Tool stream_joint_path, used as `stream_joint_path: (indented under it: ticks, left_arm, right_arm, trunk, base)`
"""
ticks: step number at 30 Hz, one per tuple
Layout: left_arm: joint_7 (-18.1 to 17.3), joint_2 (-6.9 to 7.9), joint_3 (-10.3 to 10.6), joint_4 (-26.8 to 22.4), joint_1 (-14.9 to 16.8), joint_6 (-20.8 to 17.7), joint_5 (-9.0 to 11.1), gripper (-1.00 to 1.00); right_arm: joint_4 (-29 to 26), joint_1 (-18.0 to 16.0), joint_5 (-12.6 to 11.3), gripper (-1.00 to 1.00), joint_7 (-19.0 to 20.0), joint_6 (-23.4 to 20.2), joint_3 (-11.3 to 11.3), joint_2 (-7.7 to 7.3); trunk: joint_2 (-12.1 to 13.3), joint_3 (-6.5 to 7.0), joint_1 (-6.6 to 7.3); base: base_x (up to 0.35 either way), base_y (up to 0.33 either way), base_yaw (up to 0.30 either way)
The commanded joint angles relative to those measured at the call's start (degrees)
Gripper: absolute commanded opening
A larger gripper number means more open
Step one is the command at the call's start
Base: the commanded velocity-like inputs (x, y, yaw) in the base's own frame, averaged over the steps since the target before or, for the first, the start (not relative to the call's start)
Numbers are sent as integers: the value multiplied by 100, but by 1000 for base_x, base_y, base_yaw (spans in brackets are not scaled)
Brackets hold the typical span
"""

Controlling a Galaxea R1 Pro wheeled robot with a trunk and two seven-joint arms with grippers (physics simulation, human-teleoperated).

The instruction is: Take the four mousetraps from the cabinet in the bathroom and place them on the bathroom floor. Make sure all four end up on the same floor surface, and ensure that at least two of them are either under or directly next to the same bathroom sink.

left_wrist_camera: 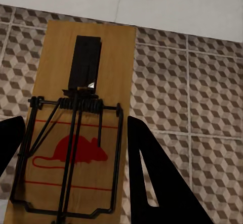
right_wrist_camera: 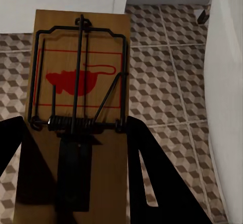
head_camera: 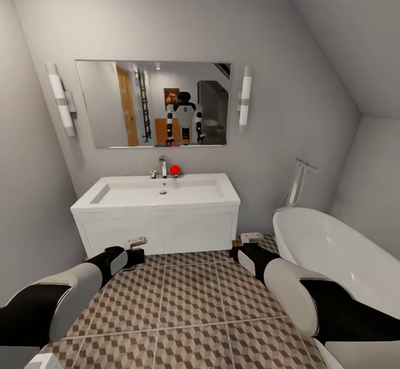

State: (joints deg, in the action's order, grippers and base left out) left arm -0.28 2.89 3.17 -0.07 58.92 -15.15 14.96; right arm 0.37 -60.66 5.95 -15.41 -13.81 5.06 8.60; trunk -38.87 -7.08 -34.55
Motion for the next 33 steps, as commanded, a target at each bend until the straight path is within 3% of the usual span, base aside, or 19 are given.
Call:
stream_joint_path:
  ticks: [1, 26, 33]
  left_arm:
    - [-8, 1, 34, 0, 6, -23, 33, -100]
    - [-64, -9, 34, 0, 6, -12, 13, -100]
    - [-53, -133, 39, -1, 6, -17, 8, -100]
  right_arm:
    - [3, -7, 45, -100, -24, -17, 47, 2]
    - [7, -7, 47, -100, -17, -17, 47, -6]
    - [7, -7, 53, -100, -23, -17, 47, -4]
  trunk:
    - [-9, -10, -2]
    - [-9, -10, -2]
    - [-9, -10, -2]
  base:
    - [22, -18, 0]
    - [2, -1, 0]
    - [0, 0, 0]
